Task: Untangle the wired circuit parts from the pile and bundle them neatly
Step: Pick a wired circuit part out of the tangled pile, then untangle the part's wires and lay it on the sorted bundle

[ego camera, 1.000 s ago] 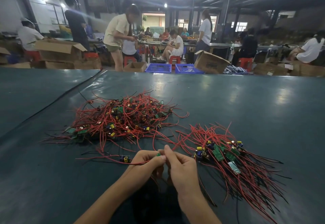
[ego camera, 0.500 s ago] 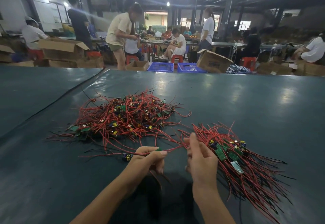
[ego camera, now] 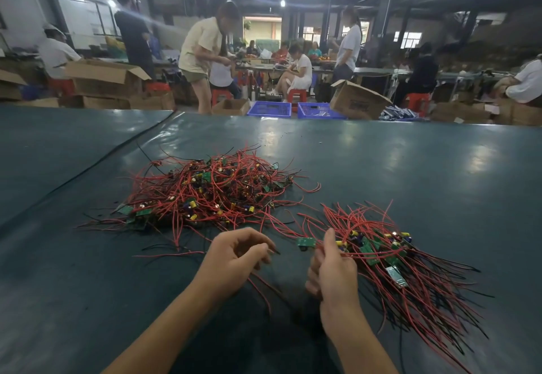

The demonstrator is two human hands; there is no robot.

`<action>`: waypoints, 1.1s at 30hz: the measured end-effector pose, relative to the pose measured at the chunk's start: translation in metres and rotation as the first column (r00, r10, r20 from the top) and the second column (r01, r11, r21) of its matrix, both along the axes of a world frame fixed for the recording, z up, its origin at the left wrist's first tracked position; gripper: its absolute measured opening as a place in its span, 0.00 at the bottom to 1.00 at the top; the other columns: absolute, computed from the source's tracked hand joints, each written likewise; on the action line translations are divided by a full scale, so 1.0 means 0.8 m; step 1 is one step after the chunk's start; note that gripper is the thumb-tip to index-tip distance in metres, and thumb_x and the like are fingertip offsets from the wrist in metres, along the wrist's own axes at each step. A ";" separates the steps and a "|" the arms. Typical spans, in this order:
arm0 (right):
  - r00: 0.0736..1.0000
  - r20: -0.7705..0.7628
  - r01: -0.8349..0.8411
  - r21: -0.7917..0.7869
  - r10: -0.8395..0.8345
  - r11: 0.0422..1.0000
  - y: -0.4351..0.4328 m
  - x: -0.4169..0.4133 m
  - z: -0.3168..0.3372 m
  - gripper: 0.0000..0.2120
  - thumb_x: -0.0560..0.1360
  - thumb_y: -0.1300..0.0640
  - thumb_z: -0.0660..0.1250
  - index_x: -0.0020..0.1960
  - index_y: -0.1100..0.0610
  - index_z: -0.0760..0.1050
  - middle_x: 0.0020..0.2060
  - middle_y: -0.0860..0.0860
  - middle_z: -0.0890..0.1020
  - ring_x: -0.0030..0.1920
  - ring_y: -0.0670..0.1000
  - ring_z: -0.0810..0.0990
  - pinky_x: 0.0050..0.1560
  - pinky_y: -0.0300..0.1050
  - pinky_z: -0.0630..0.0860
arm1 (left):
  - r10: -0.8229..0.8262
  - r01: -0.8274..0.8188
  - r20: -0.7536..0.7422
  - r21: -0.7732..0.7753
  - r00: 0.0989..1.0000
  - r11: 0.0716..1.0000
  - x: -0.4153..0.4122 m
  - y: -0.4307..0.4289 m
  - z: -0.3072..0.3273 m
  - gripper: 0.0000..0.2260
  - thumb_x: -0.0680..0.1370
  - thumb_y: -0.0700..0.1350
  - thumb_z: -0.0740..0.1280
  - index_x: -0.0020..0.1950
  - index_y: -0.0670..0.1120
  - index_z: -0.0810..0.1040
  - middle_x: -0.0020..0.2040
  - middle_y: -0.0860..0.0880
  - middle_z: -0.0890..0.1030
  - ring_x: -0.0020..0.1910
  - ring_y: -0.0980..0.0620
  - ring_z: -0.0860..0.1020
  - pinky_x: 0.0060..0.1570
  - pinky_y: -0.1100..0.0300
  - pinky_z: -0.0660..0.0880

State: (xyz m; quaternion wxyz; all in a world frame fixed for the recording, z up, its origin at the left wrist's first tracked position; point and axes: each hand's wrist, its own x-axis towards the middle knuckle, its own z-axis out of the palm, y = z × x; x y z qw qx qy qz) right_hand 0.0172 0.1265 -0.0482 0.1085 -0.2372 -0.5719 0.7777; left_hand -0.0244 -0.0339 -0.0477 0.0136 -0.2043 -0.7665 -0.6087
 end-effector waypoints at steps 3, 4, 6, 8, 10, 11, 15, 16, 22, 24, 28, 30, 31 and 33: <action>0.996 -0.026 0.076 -0.185 -0.083 0.980 0.017 -0.001 0.006 0.26 0.81 0.41 0.57 0.29 0.53 0.60 0.21 0.46 0.59 0.20 0.46 0.56 0.19 0.38 0.56 | 0.061 -0.194 -0.360 -0.347 0.931 0.918 -0.012 -0.023 -0.004 0.14 0.72 0.34 0.65 0.43 0.53 0.82 0.39 0.58 0.81 0.39 0.58 0.77 0.40 0.64 0.74; 0.992 -0.050 0.096 -0.260 -0.113 0.961 0.022 -0.001 0.008 0.26 0.81 0.41 0.57 0.29 0.53 0.61 0.20 0.46 0.59 0.19 0.45 0.56 0.18 0.37 0.55 | 0.021 -0.230 -0.430 -0.441 0.903 0.867 -0.016 -0.031 -0.005 0.15 0.72 0.33 0.65 0.45 0.52 0.82 0.42 0.60 0.80 0.41 0.59 0.75 0.45 0.63 0.72; 0.977 -0.125 0.110 -0.406 -0.174 0.907 0.033 -0.002 0.010 0.23 0.81 0.39 0.57 0.33 0.53 0.66 0.21 0.45 0.61 0.18 0.44 0.56 0.18 0.35 0.55 | -0.077 -0.236 -0.457 -0.587 0.886 0.774 -0.025 -0.043 -0.008 0.16 0.71 0.33 0.64 0.49 0.52 0.81 0.48 0.59 0.78 0.48 0.59 0.72 0.54 0.59 0.68; 0.962 -0.180 0.105 -0.456 -0.207 0.884 0.041 -0.001 0.013 0.20 0.80 0.38 0.58 0.42 0.52 0.73 0.25 0.46 0.66 0.20 0.44 0.59 0.19 0.33 0.57 | -0.143 -0.187 -0.397 -0.682 0.906 0.707 -0.029 -0.049 -0.012 0.16 0.71 0.38 0.64 0.54 0.55 0.79 0.54 0.60 0.76 0.53 0.58 0.70 0.59 0.59 0.63; 0.959 -0.190 0.108 -0.437 -0.209 0.893 0.043 -0.001 0.012 0.18 0.79 0.37 0.59 0.51 0.52 0.74 0.30 0.47 0.70 0.22 0.44 0.61 0.20 0.34 0.58 | -0.149 -0.170 -0.358 -0.719 0.922 0.674 -0.031 -0.050 -0.016 0.15 0.73 0.43 0.64 0.56 0.57 0.77 0.57 0.61 0.74 0.55 0.59 0.69 0.61 0.60 0.59; 0.961 -0.188 0.112 -0.410 -0.203 0.905 0.042 -0.001 0.011 0.17 0.78 0.38 0.60 0.53 0.51 0.74 0.31 0.47 0.72 0.22 0.44 0.61 0.20 0.34 0.58 | -0.132 -0.186 -0.362 -0.718 0.923 0.670 -0.032 -0.050 -0.018 0.14 0.74 0.44 0.64 0.57 0.57 0.78 0.57 0.61 0.74 0.56 0.59 0.69 0.62 0.60 0.60; 0.966 -0.218 0.076 -0.287 -0.142 0.955 0.027 -0.002 0.007 0.15 0.79 0.41 0.61 0.55 0.51 0.75 0.29 0.46 0.73 0.22 0.43 0.63 0.20 0.35 0.59 | -0.024 -0.285 -0.404 -0.684 0.914 0.672 -0.033 -0.049 -0.020 0.10 0.77 0.47 0.67 0.59 0.52 0.79 0.59 0.56 0.74 0.56 0.55 0.71 0.61 0.56 0.69; 0.966 -0.227 0.061 -0.267 -0.125 0.962 0.024 -0.002 0.006 0.14 0.79 0.42 0.62 0.55 0.51 0.75 0.28 0.46 0.74 0.22 0.43 0.63 0.20 0.35 0.59 | 0.011 -0.310 -0.405 -0.682 0.914 0.663 -0.034 -0.051 -0.020 0.11 0.77 0.48 0.67 0.59 0.51 0.79 0.59 0.55 0.73 0.57 0.54 0.71 0.61 0.56 0.70; 0.967 -0.247 0.015 -0.176 -0.059 0.984 0.017 -0.003 0.003 0.14 0.78 0.43 0.63 0.52 0.52 0.77 0.29 0.48 0.74 0.22 0.44 0.63 0.20 0.36 0.59 | 0.118 -0.361 -0.377 -0.678 0.918 0.640 -0.034 -0.054 -0.016 0.06 0.79 0.51 0.66 0.53 0.52 0.80 0.49 0.56 0.75 0.51 0.55 0.75 0.53 0.58 0.74; 0.968 -0.248 0.003 -0.152 -0.041 0.988 0.017 -0.004 0.001 0.14 0.78 0.43 0.63 0.52 0.54 0.78 0.30 0.48 0.74 0.23 0.44 0.64 0.21 0.36 0.59 | 0.111 -0.357 -0.390 -0.643 0.914 0.678 -0.033 -0.051 -0.017 0.05 0.79 0.49 0.66 0.51 0.50 0.81 0.48 0.55 0.76 0.49 0.54 0.75 0.51 0.58 0.74; 0.968 -0.252 -0.041 -0.107 0.013 0.993 0.013 -0.003 0.001 0.16 0.78 0.45 0.64 0.46 0.56 0.81 0.28 0.48 0.73 0.22 0.44 0.64 0.20 0.36 0.59 | 0.136 -0.395 -0.487 -0.481 0.863 0.782 -0.028 -0.041 -0.015 0.03 0.78 0.43 0.68 0.49 0.45 0.81 0.45 0.52 0.78 0.44 0.54 0.77 0.47 0.58 0.75; 0.964 -0.260 -0.080 -0.053 0.063 0.995 0.009 -0.002 0.000 0.18 0.77 0.45 0.64 0.38 0.56 0.83 0.26 0.48 0.73 0.22 0.44 0.64 0.20 0.35 0.59 | 0.199 -0.426 -0.534 -0.344 0.822 0.837 -0.023 -0.033 -0.010 0.01 0.77 0.41 0.70 0.47 0.44 0.81 0.43 0.52 0.79 0.41 0.55 0.77 0.43 0.61 0.75; 0.962 -0.254 -0.102 -0.009 0.096 0.995 0.007 0.000 0.000 0.20 0.77 0.44 0.65 0.36 0.57 0.83 0.25 0.49 0.73 0.22 0.43 0.64 0.20 0.35 0.59 | 0.241 -0.426 -0.520 -0.270 0.819 0.863 -0.020 -0.027 -0.008 0.01 0.77 0.40 0.70 0.46 0.44 0.82 0.42 0.53 0.80 0.39 0.56 0.77 0.42 0.62 0.76; 0.957 -0.237 -0.150 0.099 0.169 0.984 0.001 0.001 0.000 0.20 0.74 0.43 0.67 0.34 0.58 0.84 0.25 0.50 0.73 0.22 0.43 0.64 0.21 0.33 0.60 | 0.314 -0.399 -0.407 -0.142 0.858 0.906 -0.015 -0.017 -0.005 0.01 0.76 0.41 0.71 0.44 0.45 0.82 0.39 0.54 0.81 0.37 0.56 0.79 0.39 0.63 0.76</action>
